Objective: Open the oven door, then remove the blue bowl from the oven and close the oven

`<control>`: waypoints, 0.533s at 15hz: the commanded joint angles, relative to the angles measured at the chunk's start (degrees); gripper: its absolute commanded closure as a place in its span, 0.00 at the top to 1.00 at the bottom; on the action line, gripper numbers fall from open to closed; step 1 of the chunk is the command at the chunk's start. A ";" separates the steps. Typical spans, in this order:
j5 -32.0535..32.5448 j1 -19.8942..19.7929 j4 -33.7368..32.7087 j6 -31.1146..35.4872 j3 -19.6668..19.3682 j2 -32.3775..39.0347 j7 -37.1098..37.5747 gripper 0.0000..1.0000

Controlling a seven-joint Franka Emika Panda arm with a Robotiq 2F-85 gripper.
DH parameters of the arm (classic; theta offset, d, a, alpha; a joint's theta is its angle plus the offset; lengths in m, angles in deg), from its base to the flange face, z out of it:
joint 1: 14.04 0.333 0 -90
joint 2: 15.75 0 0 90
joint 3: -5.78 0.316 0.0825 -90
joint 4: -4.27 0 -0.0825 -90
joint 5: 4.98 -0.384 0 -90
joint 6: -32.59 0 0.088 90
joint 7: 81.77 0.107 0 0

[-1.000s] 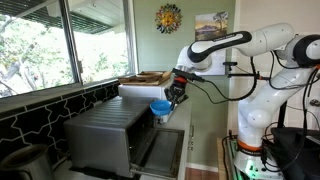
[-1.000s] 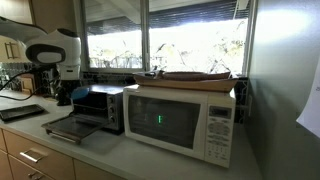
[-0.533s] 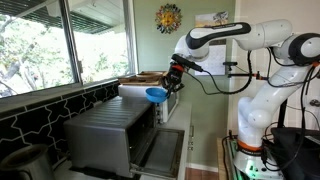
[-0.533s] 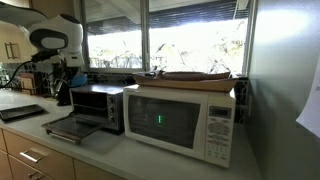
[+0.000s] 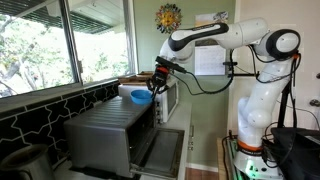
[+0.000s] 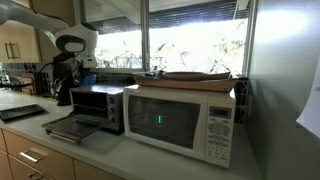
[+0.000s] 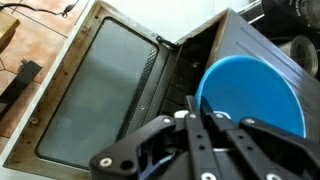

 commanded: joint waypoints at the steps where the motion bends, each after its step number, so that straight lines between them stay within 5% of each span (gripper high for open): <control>1: -0.22 -0.09 -4.64 3.50 0.78 6.78 0.37 0.05; 8: 1.15 0.58 -8.47 7.72 1.10 13.80 4.39 0.05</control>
